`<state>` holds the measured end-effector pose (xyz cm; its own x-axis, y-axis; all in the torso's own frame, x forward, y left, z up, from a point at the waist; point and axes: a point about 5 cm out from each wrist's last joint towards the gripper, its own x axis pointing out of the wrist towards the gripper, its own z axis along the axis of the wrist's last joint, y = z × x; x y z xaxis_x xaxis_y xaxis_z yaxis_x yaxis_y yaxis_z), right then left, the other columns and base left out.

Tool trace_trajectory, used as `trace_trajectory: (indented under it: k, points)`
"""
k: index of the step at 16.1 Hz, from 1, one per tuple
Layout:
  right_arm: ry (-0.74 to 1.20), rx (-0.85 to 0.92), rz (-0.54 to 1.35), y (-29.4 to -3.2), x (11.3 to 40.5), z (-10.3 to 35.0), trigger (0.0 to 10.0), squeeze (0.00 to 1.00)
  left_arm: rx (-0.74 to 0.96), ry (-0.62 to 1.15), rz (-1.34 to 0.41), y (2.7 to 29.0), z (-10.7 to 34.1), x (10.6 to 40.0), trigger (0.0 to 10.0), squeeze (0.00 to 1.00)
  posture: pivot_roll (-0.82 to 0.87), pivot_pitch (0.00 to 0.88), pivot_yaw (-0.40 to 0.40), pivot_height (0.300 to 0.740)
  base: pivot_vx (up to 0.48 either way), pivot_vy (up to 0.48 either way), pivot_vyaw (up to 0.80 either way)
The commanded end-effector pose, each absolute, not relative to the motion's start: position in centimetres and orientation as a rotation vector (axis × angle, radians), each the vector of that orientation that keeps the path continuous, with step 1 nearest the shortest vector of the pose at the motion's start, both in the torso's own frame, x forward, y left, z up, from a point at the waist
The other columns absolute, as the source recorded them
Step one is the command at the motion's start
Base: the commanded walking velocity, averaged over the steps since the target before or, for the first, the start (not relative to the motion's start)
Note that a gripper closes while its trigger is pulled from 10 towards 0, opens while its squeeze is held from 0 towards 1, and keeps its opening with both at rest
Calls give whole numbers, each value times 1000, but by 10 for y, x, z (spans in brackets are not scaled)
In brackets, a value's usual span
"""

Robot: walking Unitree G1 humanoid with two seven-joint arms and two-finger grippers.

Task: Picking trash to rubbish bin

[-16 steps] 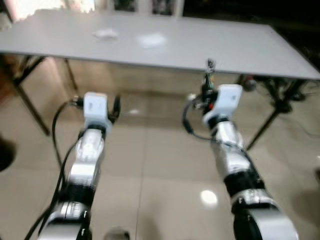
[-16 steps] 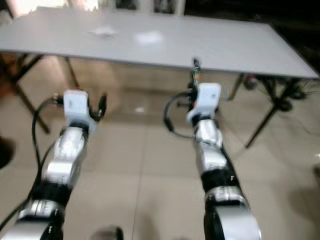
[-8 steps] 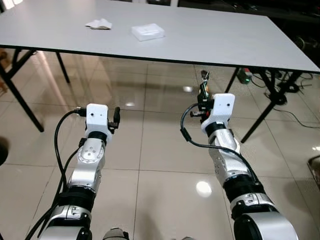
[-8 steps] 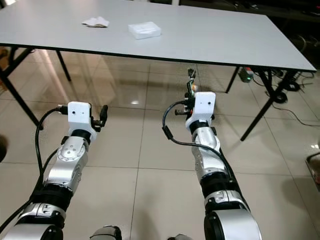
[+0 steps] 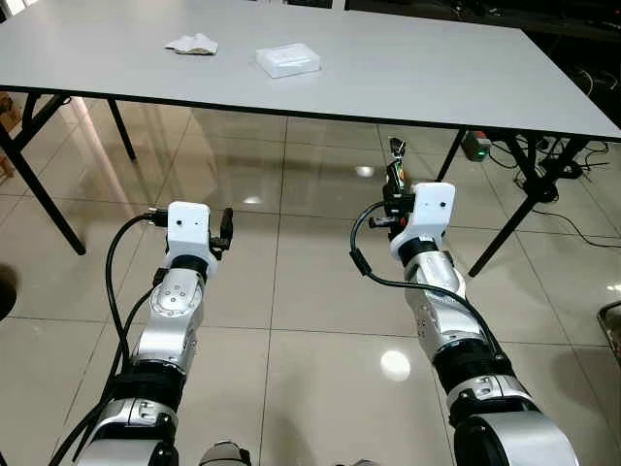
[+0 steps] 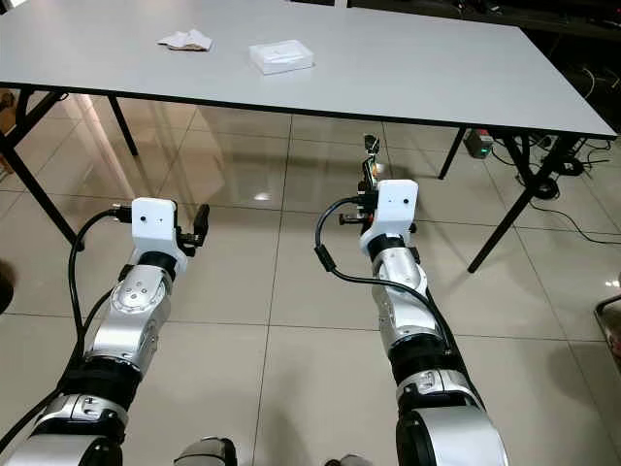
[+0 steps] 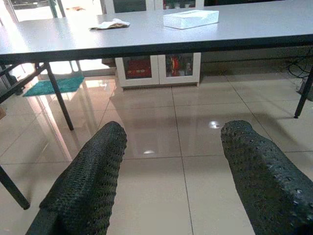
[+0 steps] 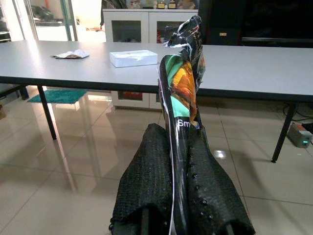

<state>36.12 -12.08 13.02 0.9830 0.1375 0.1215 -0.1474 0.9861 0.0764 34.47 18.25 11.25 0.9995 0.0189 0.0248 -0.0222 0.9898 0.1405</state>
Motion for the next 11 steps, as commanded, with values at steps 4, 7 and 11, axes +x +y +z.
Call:
trace_trajectory:
  k: [4,7,11]
  points:
    - [-97,81,136,-125,361,126,10000,0,150,-22,14,180,112,346,10000,0,-21,96,-79,740,0,0,0]
    - [-97,81,136,-125,361,126,10000,0,150,-22,14,180,112,346,10000,0,-21,96,-79,740,0,0,0]
    - [518,6,101,-156,280,-15,10000,0,167,464,26,190,-5,282,10000,0,-20,89,-85,740,0,0,0]
